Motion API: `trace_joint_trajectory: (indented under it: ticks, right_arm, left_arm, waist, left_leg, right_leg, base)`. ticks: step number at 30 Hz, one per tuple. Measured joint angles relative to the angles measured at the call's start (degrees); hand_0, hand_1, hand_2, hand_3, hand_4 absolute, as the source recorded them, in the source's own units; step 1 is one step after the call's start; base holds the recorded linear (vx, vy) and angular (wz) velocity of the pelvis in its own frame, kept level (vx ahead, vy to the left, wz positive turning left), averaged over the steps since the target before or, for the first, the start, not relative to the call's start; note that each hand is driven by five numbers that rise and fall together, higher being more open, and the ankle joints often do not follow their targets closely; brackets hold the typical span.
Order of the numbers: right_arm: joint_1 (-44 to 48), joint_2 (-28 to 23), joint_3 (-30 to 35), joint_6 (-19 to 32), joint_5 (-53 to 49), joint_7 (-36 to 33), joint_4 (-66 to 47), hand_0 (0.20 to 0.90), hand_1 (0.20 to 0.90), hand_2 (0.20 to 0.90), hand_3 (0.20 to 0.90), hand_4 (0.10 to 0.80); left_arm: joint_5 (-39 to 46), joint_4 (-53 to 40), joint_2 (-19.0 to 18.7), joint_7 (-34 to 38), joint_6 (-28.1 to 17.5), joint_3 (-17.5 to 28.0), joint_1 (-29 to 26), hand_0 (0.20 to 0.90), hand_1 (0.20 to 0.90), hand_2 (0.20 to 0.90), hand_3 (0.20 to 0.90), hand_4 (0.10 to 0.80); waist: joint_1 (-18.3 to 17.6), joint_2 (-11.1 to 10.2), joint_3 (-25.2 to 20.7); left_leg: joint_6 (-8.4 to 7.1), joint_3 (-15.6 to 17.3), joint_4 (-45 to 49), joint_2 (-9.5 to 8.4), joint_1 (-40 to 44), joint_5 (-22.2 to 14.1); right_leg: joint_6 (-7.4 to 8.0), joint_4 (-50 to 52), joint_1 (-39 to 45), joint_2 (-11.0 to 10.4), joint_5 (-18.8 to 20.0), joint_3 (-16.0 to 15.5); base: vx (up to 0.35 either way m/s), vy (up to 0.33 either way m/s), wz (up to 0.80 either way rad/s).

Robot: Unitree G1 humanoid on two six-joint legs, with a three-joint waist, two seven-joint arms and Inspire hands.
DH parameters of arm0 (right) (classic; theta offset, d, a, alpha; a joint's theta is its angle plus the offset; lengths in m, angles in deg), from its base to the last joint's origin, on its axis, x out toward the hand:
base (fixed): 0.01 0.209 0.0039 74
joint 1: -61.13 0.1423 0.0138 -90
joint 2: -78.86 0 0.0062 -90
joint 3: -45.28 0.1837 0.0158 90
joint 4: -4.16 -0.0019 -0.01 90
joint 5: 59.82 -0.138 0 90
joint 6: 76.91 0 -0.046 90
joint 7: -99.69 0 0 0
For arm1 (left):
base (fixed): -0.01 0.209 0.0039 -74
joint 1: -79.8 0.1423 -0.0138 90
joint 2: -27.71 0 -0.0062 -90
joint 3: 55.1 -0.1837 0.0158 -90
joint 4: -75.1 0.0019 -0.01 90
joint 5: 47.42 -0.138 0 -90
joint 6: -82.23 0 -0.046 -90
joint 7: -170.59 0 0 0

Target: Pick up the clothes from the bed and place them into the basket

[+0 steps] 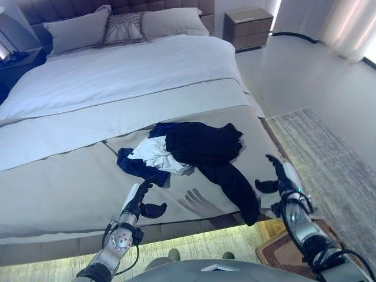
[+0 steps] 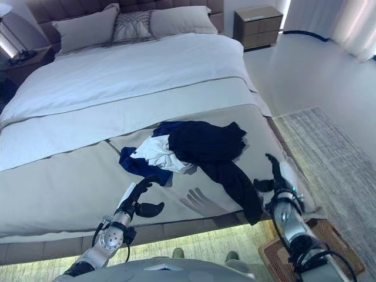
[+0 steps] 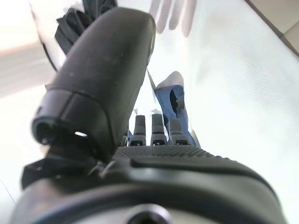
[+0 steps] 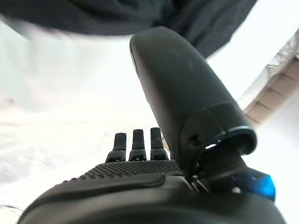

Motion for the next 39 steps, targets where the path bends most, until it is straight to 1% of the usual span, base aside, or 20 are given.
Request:
trace_joint_trajectory:
  ticks: [3,5,6,7,9,10,11,12,13,14,15,17,18,19,21,22,24,30,38,39]
  right_arm:
    - [11.6,-2.1,-0.1,-2.8,-4.7,-0.3,0.6,0.900,0.900,0.900,0.900,0.800]
    - [20.5,-4.8,0.0,-3.2,-5.9,-0.9,1.8,0.900,0.900,0.900,0.900,0.800]
    - [25.3,-5.7,-1.4,-3.2,-6.0,-1.8,4.2,0.900,0.900,0.900,0.900,0.800]
    - [27.5,-6.3,-1.6,-3.4,-5.9,-1.9,5.0,0.900,0.900,0.900,0.900,0.800]
    - [32.6,-8.3,-2.2,-4.2,-6.0,-2.7,6.0,0.900,0.900,0.900,0.900,0.800]
    - [34.3,-8.5,-2.2,-4.2,-6.0,-2.7,6.4,0.900,0.900,0.900,0.900,0.800]
    - [34.4,-8.5,-2.3,-4.2,-6.0,-2.7,6.5,0.900,0.900,0.900,0.900,0.800]
    - [34.8,-8.0,-2.9,-4.3,-6.0,-2.6,7.2,0.900,0.900,0.900,0.900,0.800]
    - [36.1,-8.7,-4.4,-4.3,-6.0,-2.4,9.1,0.900,0.900,0.900,0.900,0.800]
    - [36.6,-9.0,-4.5,-5.1,-6.3,-1.5,10.0,0.900,0.900,0.900,0.900,0.800]
    - [37.1,-9.3,-4.5,-5.7,-7.0,-1.0,10.4,0.900,0.900,0.900,0.900,0.800]
    - [38.2,-9.4,-4.5,-6.3,-7.1,0.2,11.5,0.900,0.900,0.900,0.900,0.800]
    - [38.8,-9.4,-4.5,-6.7,-7.2,0.9,12.2,0.900,0.900,0.900,0.900,0.800]
    - [39.1,-9.5,-4.5,-7.0,-7.5,1.2,12.4,0.900,0.900,0.900,0.900,0.800]
    - [39.4,-9.7,-4.5,-8.1,-8.1,1.4,12.1,0.900,0.900,0.900,0.900,0.800]
    - [39.5,-9.9,-4.7,-8.9,-8.2,1.5,12.1,0.900,0.900,0.900,0.900,0.800]
    - [40.5,-10.2,-5.8,-10.9,-8.4,2.7,12.4,0.900,0.900,0.900,0.900,0.800]
    - [43.6,-10.2,-6.8,-14.7,-9.3,5.2,12.6,0.900,0.900,0.900,0.900,0.800]
    - [47.5,-13.2,-9.2,-15.5,-9.6,12.1,13.7,0.900,0.900,0.900,0.900,0.800]
    - [47.6,-13.2,-9.2,-15.4,-10.3,12.4,13.8,0.709,0.709,0.709,0.678,0.578]
  left_arm:
    - [5.9,-0.9,-1.7,0.1,0.0,-0.2,-4.3,0.900,0.900,0.900,0.900,0.800]
    - [8.5,-1.1,-1.7,0.3,0.0,-0.6,-10.0,0.900,0.900,0.900,0.900,0.800]
    - [10.0,-1.9,-2.1,1.0,-0.1,-1.4,-12.6,0.900,0.900,0.900,0.900,0.800]
    - [10.4,-2.6,-2.2,1.0,-0.1,-1.5,-13.8,0.900,0.900,0.900,0.900,0.800]
    - [11.2,-6.2,-2.8,1.5,-0.2,-2.2,-17.2,0.900,0.900,0.900,0.900,0.800]
    - [11.8,-8.0,-3.2,1.7,-0.2,-2.6,-17.9,0.900,0.900,0.900,0.900,0.800]
    - [12.1,-8.6,-3.2,1.7,-0.2,-2.9,-18.4,0.900,0.900,0.900,0.900,0.800]
    - [12.5,-9.3,-3.5,2.0,0.0,-3.4,-18.7,0.900,0.900,0.900,0.900,0.800]
    - [12.6,-11.2,-4.1,2.2,0.1,-3.7,-18.8,0.900,0.900,0.900,0.900,0.800]
    - [12.8,-12.9,-4.7,2.8,0.1,-4.2,-18.7,0.900,0.900,0.900,0.900,0.800]
    - [12.9,-13.8,-5.3,3.1,0.2,-4.6,-19.1,0.900,0.900,0.900,0.900,0.800]
    - [13.4,-14.8,-5.9,3.6,0.4,-4.7,-19.0,0.900,0.900,0.900,0.900,0.800]
    - [13.5,-15.3,-6.3,4.0,1.1,-4.7,-19.0,0.900,0.900,0.900,0.900,0.800]
    - [13.7,-15.8,-6.8,4.3,1.5,-4.7,-18.9,0.900,0.900,0.900,0.900,0.800]
    - [14.6,-17.0,-8.0,4.8,1.8,-4.7,-18.6,0.900,0.900,0.900,0.900,0.800]
    - [14.7,-17.2,-8.2,5.4,1.9,-4.6,-18.1,0.900,0.900,0.900,0.900,0.800]
    - [15.7,-19.4,-9.3,5.9,2.0,-4.5,-17.0,0.900,0.900,0.900,0.900,0.800]
    - [17.0,-21.1,-9.9,5.8,2.3,-4.5,-13.6,0.900,0.900,0.900,0.900,0.800]
    - [17.4,-23.7,-10.1,5.4,1.9,-4.4,-12.5,0.900,0.900,0.900,0.900,0.800]
    - [17.4,-24.0,-10.1,5.4,1.9,-4.4,-12.5,0.900,0.900,0.900,0.900,0.800]
  waist:
    - [0.6,0.5,2.8]
    - [1.6,1.8,6.6]
    - [1.6,1.7,8.6]
    - [1.9,1.7,9.9]
    - [2.8,1.0,13.4]
    - [3.2,1.0,15.0]
    - [3.7,0.9,15.4]
    - [4.6,0.6,16.2]
    - [4.5,0.0,16.9]
    - [5.2,0.0,17.1]
    - [5.7,-0.1,17.6]
    - [6.4,0.0,17.9]
    - [6.4,-0.1,18.5]
    - [6.6,-0.1,19.3]
    - [6.5,0.1,20.4]
    - [6.7,0.2,20.9]
    - [6.7,0.2,21.7]
    - [8.1,0.4,23.6]
    - [8.6,0.5,23.8]
    - [8.6,0.5,23.8]
  left_leg:
    - [0.09,-0.4,3.8,-0.25,-6.0,0.2]
    - [0.07,-1.1,6.7,-0.27,-10.3,0.2]
    - [0.07,-1.6,10.7,-0.66,-13.9,0.2]
    - [0.07,-1.6,12.4,-1.00,-15.3,0.2]
    - [0.57,-1.6,18.2,-2.78,-19.8,-0.8]
    - [1.53,-1.7,20.6,-3.10,-21.0,-2.5]
    - [1.87,-1.6,21.9,-3.27,-21.7,-4.4]
    - [1.43,-1.5,25.8,-3.82,-23.9,-5.9]
    - [2.74,-1.4,33.5,-4.18,-27.8,-7.7]
    - [2.83,-1.5,38.6,-4.33,-30.1,-12.3]
    - [2.97,-1.5,43.3,-4.56,-32.9,-14.0]
    - [3.61,-1.6,49.2,-4.70,-37.4,-15.9]
    - [4.10,-1.7,51.7,-5.00,-39.4,-16.8]
    - [4.01,-1.7,53.8,-5.13,-40.7,-17.3]
    - [4.19,-1.9,57.7,-5.13,-43.8,-18.4]
    - [4.20,-2.2,59.7,-5.26,-45.7,-18.8]
    - [4.61,-2.7,64.1,-5.17,-49.9,-20.1]
    - [4.34,-3.4,69.3,-5.21,-56.5,-20.5]
    - [4.34,-5.1,73.0,-5.20,-60.4,-20.5]
    - [4.34,-5.1,73.2,-5.21,-60.4,-20.5]
  right_leg:
    - [-0.25,3.6,-5.8,-0.8,0.2,-0.3]
    - [-0.29,7.0,-9.7,-1.3,0.1,-1.0]
    - [-1.30,12.4,-13.7,-2.7,-1.2,-1.3]
    - [-1.38,15.3,-15.4,-3.5,-2.2,-1.2]
    - [-2.05,26.3,-21.3,-7.2,-7.3,-1.3]
    - [-2.80,30.2,-23.0,-8.2,-8.9,-1.2]
    - [-3.10,32.6,-24.2,-8.8,-10.6,-1.1]
    - [-2.33,37.1,-26.1,-10.1,-12.4,-1.2]
    - [-3.62,43.1,-29.0,-12.0,-13.7,-1.1]
    - [-4.90,47.8,-31.2,-12.9,-17.0,-0.7]
    - [-5.20,51.8,-33.4,-13.8,-19.1,0.0]
    - [-6.00,57.4,-37.7,-15.1,-20.0,0.6]
    - [-5.61,59.2,-39.1,-15.5,-21.5,1.1]
    - [-5.23,60.9,-40.2,-15.9,-22.2,1.5]
    - [-5.17,64.1,-42.6,-16.5,-23.4,1.9]
    - [-4.36,66.1,-44.1,-16.7,-24.0,2.0]
    - [-5.07,69.6,-47.7,-17.3,-25.2,2.5]
    - [-4.67,74.9,-54.0,-17.9,-25.5,3.4]
    - [-5.80,78.6,-57.3,-17.8,-26.2,3.0]
    - [-5.82,78.9,-57.4,-17.8,-26.2,3.0]
  base:
    - [-0.317,0.072,0.04]
    - [-0.339,0.076,0.18]
    - [-0.242,0.053,0.23]
    - [-0.122,0.023,0.29]
    - [-0.050,0.006,0.37]
    - [0.047,-0.005,0.29]
    - [0.041,-0.002,0.24]
    - [0.017,0.006,0.29]
    - [-0.043,0.017,0.29]
    - [-0.048,0.018,0.27]
    - [-0.041,0.012,0.16]
    - [-0.037,0.005,0.11]
    - [-0.046,-0.012,0.09]
    - [-0.049,-0.020,0.09]
    - [-0.065,-0.031,0.08]
    - [-0.063,-0.036,0.11]
    - [-0.035,-0.029,0.12]
    - [-0.018,-0.019,0.04]
    - [0.001,-0.036,0.02]
    - [0.016,-0.032,-0.02]
